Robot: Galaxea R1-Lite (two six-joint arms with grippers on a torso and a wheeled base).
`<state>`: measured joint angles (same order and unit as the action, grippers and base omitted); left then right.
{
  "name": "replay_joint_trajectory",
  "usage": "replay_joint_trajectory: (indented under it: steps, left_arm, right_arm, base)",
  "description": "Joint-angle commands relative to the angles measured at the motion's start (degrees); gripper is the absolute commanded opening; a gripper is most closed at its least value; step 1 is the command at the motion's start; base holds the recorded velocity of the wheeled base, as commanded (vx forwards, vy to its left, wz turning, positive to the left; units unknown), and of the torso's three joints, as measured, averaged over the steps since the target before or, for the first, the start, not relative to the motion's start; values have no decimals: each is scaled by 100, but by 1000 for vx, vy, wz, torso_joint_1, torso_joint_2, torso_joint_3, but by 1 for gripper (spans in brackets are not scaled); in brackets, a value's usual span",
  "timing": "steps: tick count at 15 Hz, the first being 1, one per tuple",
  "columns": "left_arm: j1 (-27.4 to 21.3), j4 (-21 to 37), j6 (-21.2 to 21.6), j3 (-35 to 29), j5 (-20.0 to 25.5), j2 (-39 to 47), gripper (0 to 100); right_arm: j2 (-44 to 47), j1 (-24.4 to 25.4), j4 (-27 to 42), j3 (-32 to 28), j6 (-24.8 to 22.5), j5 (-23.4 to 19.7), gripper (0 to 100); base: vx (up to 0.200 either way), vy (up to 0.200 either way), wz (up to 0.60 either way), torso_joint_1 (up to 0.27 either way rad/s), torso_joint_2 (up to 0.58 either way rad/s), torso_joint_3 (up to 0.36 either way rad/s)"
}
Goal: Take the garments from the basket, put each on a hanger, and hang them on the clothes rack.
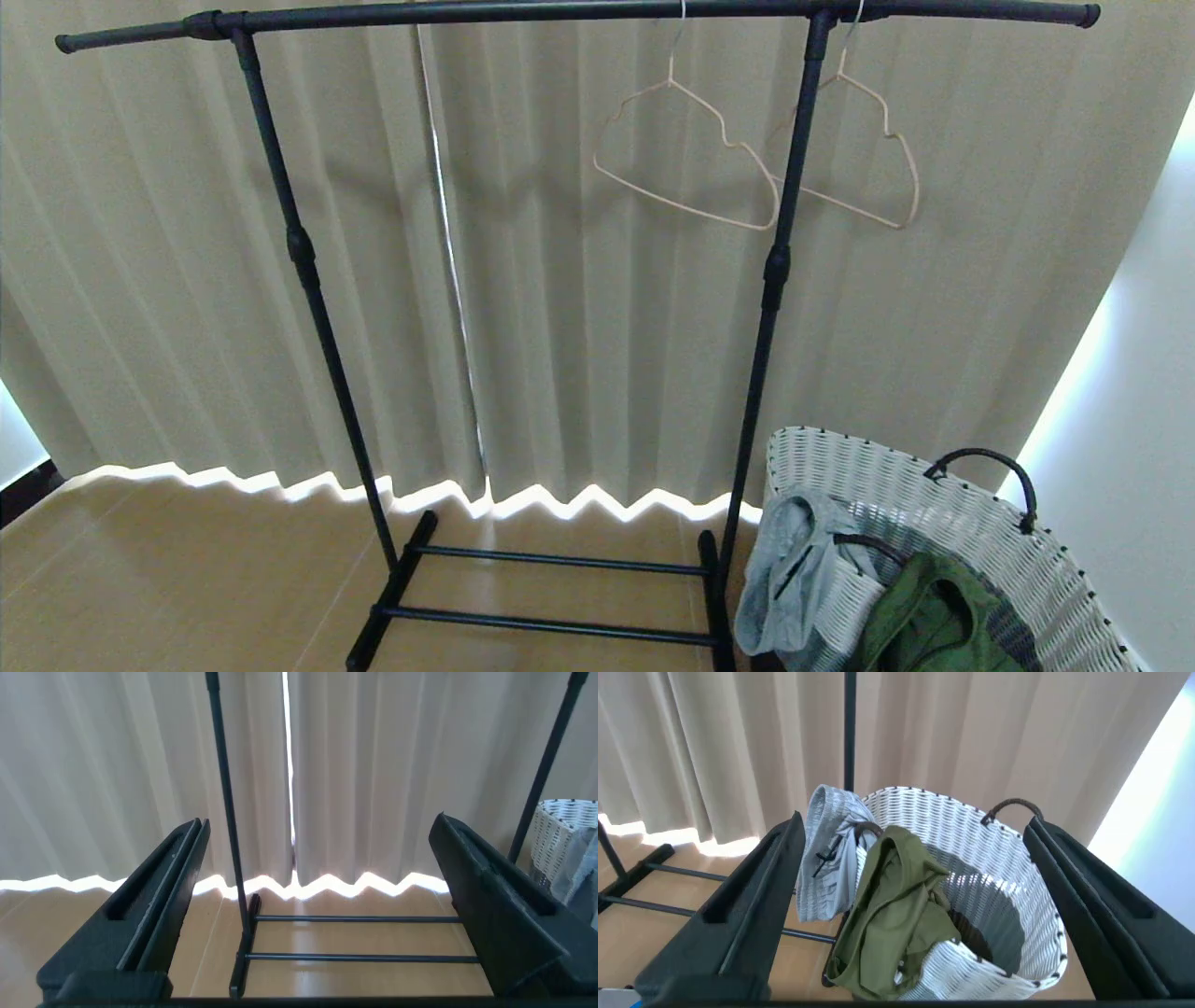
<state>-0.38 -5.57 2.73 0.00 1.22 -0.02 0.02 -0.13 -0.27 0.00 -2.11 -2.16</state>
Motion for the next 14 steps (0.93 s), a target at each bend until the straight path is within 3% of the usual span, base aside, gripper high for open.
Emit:
replay_joint_trajectory:
  steps: [1, 7, 14]
  left_arm:
    - [3, -5, -1, 0, 1, 2, 100]
    - [3, -5, 8, 0, 1, 2, 100]
    - [3, -14, -36, 0, -16, 2, 100]
  right_arm:
    - [-2, 5, 0, 0, 0, -4, 100]
    - [-2, 5, 0, 0, 9, -4, 100]
    - [-2, 5, 0, 0, 18, -4, 100]
  base:
    - [0, 0, 0, 0, 0, 0]
    - [200, 0, 0, 2, 1, 4]
    - [0, 0, 0, 0, 0, 0]
